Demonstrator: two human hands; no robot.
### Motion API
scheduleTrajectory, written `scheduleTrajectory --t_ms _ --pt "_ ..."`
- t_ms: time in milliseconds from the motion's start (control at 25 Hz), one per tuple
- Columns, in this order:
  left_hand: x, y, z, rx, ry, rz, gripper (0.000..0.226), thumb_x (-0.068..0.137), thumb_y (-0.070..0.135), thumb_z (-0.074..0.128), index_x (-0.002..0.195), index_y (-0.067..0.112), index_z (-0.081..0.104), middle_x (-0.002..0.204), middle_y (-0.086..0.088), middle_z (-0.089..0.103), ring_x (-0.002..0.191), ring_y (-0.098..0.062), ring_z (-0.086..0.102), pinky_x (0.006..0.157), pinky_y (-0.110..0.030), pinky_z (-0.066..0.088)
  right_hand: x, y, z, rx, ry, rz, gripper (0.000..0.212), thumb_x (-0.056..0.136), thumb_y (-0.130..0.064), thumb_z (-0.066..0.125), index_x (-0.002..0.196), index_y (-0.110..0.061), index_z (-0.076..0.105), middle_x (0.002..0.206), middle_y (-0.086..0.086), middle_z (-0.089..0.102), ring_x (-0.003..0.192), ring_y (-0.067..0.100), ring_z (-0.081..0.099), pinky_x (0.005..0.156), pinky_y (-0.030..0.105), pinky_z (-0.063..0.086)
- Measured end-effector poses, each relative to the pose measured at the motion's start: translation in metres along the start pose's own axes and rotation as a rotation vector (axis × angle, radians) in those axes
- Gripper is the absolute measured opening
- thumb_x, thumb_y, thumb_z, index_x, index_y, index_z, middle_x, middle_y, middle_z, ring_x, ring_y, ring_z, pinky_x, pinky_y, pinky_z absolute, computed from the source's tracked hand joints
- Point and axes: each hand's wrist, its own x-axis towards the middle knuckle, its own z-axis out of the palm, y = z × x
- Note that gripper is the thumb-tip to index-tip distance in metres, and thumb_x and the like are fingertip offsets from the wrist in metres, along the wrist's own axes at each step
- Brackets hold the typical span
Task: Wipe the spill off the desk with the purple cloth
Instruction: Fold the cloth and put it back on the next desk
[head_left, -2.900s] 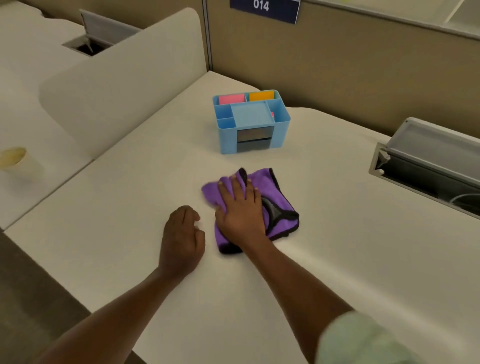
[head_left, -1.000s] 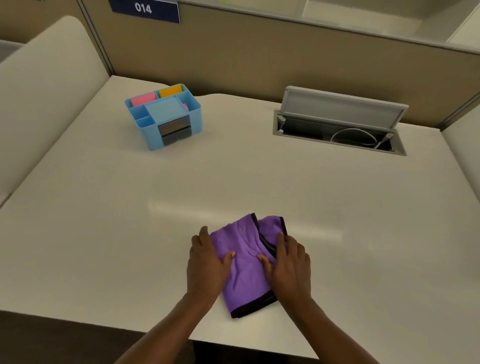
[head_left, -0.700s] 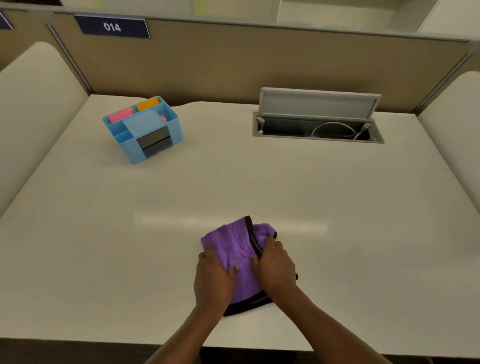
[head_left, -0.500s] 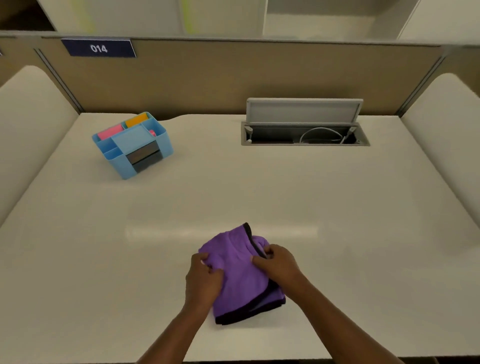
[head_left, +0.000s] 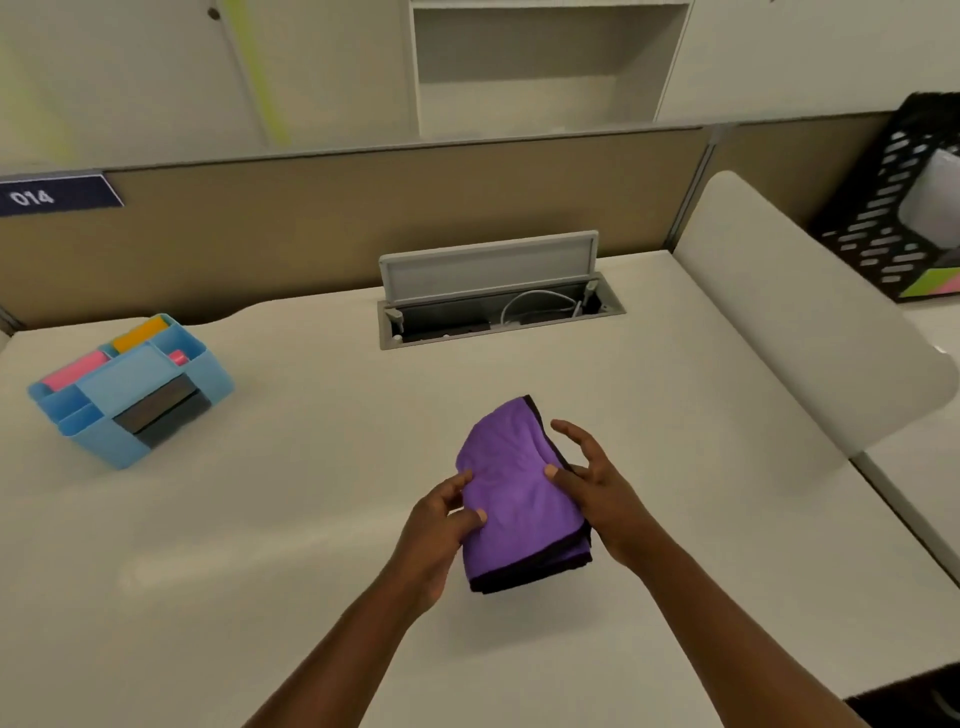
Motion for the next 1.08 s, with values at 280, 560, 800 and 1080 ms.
scheduleTrajectory --t_ms 280,560,800,1080 --pt "0.080 0.042 0.123 0.189 -0.128 0.082 0.068 0.092 0.000 0.060 0.153 0.021 0.037 0.155 -0.001 0.044 0.122 -0.019 0.053 0.078 -0.020 0.056 0.042 -0.010 -0.133 -0.218 0.135 -0.101 0.035 0.108 -0.017 0.050 0.140 -0.029 0.059 0.144 -0.003 0.059 0.128 0.023 0.059 0.107 0.045 0.054" --pt "0.151 0.068 0.259 0.404 -0.118 0.143 0.071 0.093 0.006 0.056 0.156 0.026 0.031 0.152 -0.005 0.045 0.114 -0.021 0.056 0.092 -0.036 0.058 0.091 -0.006 -0.263 -0.310 0.339 -0.053 0.045 0.102 -0.004 0.043 0.131 -0.034 0.061 0.134 -0.001 0.062 0.099 0.013 0.061 0.070 0.022 0.046" --pt "0.187 0.056 0.315 0.646 -0.080 0.296 0.070 0.091 0.017 0.058 0.155 0.017 0.032 0.145 -0.013 0.047 0.130 -0.031 0.051 0.109 -0.041 0.046 0.123 0.016 -0.315 -0.378 0.433 -0.007 0.047 0.102 -0.008 0.044 0.140 -0.036 0.048 0.132 0.011 0.068 0.100 0.027 0.065 0.084 0.038 0.053" --pt "0.223 0.007 0.314 1.401 -0.067 0.598 0.079 0.099 0.062 0.022 0.160 0.020 -0.009 0.168 -0.009 -0.021 0.155 -0.034 -0.018 0.125 -0.051 -0.011 0.134 0.063 -0.310 -1.241 0.415 -0.073 0.062 0.109 -0.049 0.030 0.165 -0.030 0.012 0.175 0.003 0.010 0.161 0.031 0.008 0.128 0.054 0.011"
